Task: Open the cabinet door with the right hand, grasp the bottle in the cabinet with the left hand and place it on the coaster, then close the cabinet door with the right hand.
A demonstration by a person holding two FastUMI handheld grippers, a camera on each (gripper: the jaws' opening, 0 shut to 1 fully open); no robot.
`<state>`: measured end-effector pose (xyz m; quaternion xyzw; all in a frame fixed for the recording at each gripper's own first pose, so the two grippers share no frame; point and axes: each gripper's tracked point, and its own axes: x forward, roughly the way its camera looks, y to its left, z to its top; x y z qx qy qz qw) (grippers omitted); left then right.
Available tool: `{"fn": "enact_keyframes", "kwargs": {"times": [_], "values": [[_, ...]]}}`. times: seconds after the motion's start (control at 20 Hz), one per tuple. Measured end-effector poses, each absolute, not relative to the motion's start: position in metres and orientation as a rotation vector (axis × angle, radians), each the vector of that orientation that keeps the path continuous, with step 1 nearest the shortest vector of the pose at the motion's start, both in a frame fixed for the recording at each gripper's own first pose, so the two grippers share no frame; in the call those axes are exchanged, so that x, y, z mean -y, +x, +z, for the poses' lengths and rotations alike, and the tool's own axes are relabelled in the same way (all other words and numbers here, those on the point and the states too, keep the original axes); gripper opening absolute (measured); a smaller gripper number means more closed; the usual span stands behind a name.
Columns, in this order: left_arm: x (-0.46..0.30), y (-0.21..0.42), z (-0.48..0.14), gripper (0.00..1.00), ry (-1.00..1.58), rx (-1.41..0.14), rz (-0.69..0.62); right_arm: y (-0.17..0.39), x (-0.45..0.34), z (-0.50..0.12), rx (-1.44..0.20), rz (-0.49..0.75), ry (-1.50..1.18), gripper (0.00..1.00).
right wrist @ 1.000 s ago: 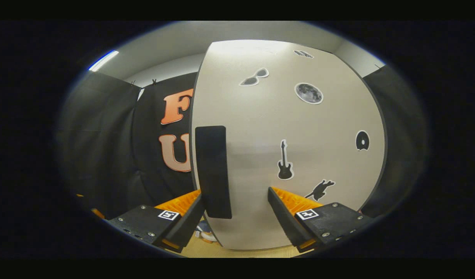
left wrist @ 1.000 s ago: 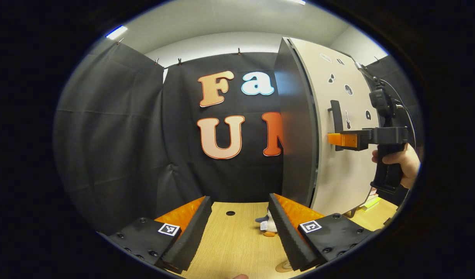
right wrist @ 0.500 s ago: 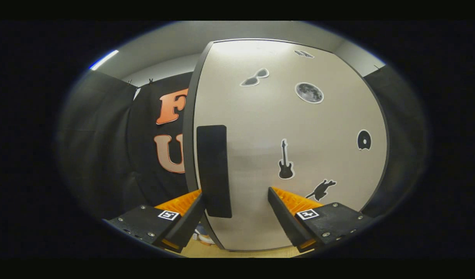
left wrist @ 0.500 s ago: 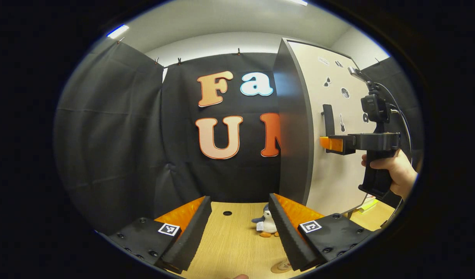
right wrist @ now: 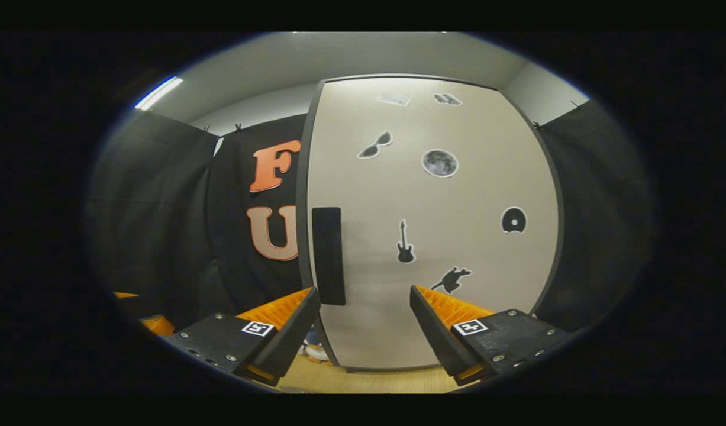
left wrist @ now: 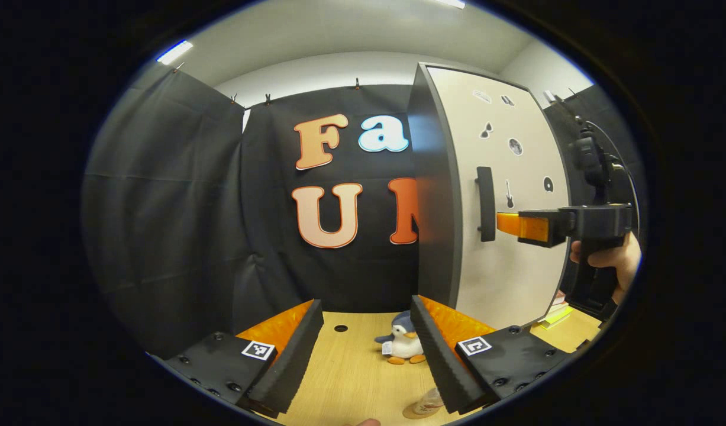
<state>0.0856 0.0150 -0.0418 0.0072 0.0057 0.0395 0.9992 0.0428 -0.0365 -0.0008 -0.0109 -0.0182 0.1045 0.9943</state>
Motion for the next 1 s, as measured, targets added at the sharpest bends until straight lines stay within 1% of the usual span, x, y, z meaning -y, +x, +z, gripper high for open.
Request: {"fn": "enact_keyframes", "kwargs": {"times": [0.1,0.15,0.2,0.3,0.35,0.5,0.6,0.65,0.7,0.75,0.8,0.85,0.9,0.95,1.0], "values": [[0.001,0.083,-0.038,0.96,0.012,-0.012,0.069,0.014,0.063,0.000,0.023,0.190,0.008,0.94],[0.008,0.082,-0.035,0.92,0.012,-0.010,0.068,0.001,0.078,0.002,0.027,0.175,0.016,0.94],[0.018,0.080,-0.035,1.00,0.013,-0.006,0.060,-0.013,0.094,0.005,0.032,0.157,0.014,0.94],[0.036,0.076,-0.028,0.93,0.017,0.005,0.051,-0.039,0.124,0.013,0.043,0.126,0.007,0.94],[0.043,0.073,-0.024,1.00,0.021,0.007,0.053,-0.054,0.137,0.017,0.045,0.117,0.012,0.95],[0.060,0.062,-0.013,1.00,0.015,0.020,0.055,-0.089,0.165,0.022,0.034,0.101,0.032,0.94],[0.068,0.054,-0.008,1.00,0.010,0.026,0.061,-0.103,0.179,0.025,0.038,0.086,0.015,0.94],[0.072,0.049,-0.008,0.96,0.012,0.025,0.065,-0.108,0.184,0.025,0.041,0.086,0.010,0.94],[0.074,0.046,-0.008,0.97,0.014,0.024,0.069,-0.114,0.186,0.025,0.040,0.087,0.013,0.94],[0.077,0.044,-0.009,1.00,0.019,0.021,0.071,-0.118,0.187,0.024,0.037,0.093,0.012,0.94],[0.079,0.041,-0.010,0.97,0.022,0.017,0.075,-0.120,0.187,0.025,0.039,0.101,0.013,0.96],[0.081,0.037,-0.011,0.96,0.024,0.014,0.078,-0.122,0.186,0.024,0.037,0.109,0.008,0.94],[0.081,0.035,-0.010,1.00,0.021,0.014,0.081,-0.122,0.186,0.023,0.038,0.113,0.002,0.94],[0.081,0.032,-0.011,0.98,0.022,0.011,0.086,-0.123,0.186,0.022,0.035,0.115,-0.001,0.96],[0.081,0.030,-0.011,0.96,0.025,0.012,0.090,-0.123,0.185,0.022,0.035,0.121,0.003,0.96]]}}
